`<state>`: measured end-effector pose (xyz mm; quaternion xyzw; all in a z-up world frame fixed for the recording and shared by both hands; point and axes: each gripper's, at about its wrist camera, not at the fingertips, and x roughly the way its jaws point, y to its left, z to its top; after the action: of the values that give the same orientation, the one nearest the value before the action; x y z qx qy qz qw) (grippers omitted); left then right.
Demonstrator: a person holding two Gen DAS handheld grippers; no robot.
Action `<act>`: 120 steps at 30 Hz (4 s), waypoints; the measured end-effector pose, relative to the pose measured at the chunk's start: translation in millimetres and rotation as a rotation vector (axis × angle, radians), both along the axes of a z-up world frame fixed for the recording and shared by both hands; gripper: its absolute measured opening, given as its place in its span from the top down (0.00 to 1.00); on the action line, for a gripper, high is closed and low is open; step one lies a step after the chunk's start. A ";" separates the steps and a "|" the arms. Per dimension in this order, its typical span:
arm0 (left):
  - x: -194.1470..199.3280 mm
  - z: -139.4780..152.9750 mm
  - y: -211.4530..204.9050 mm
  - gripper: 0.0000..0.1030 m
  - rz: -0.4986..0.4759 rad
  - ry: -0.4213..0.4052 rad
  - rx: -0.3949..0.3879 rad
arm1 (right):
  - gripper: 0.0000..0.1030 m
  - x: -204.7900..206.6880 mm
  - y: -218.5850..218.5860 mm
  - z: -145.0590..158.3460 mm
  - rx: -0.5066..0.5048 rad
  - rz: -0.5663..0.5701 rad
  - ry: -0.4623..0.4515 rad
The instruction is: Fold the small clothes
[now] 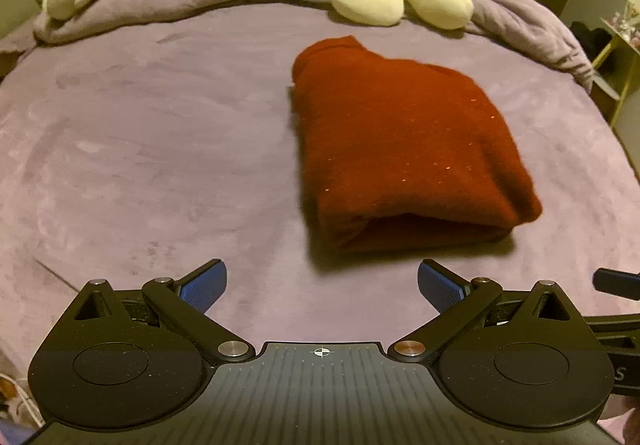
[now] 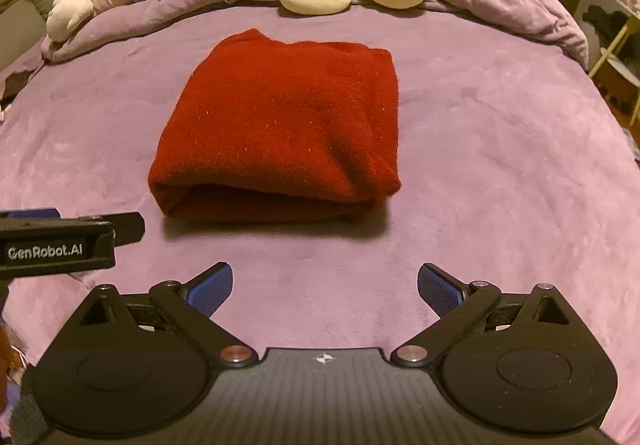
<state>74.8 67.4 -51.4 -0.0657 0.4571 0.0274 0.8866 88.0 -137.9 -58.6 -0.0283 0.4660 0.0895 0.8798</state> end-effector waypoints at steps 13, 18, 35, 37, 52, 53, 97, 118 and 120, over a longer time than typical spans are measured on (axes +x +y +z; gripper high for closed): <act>-0.2 -1.4 -6.6 0.00 -0.027 0.006 0.024 | 0.04 2.6 -4.7 0.9 0.002 -0.059 0.006; -1.3 -1.0 -10.5 0.00 -0.035 0.004 0.038 | 0.04 2.2 -5.2 1.5 0.002 -0.060 0.002; -3.9 0.6 -14.1 0.00 -0.034 0.001 0.052 | 0.04 -0.7 -7.4 3.0 0.009 -0.062 -0.001; -4.4 0.9 -14.3 0.00 -0.036 0.001 0.051 | 0.04 -0.8 -7.6 3.2 0.009 -0.061 -0.002; -3.3 -1.1 -19.7 0.00 -0.044 0.006 0.073 | 0.04 -0.6 -5.8 3.9 0.018 -0.078 -0.007; -2.9 -1.6 -20.2 0.00 -0.045 0.007 0.076 | 0.04 -0.7 -5.4 4.1 0.017 -0.077 -0.008; -1.6 -3.6 -20.8 0.00 -0.064 0.022 0.085 | 0.04 -2.1 -9.2 5.0 0.019 -0.088 -0.003; -1.6 -2.2 -26.2 0.00 -0.094 0.002 0.109 | 0.04 -1.2 -10.3 7.0 0.018 -0.095 -0.005; -2.4 -2.0 -26.0 0.00 -0.092 -0.001 0.124 | 0.04 -1.1 -10.5 7.1 0.017 -0.095 -0.005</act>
<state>72.5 41.4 -53.3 0.0106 0.4568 0.0148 0.8894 86.9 -148.5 -51.5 0.0010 0.4641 0.0514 0.8843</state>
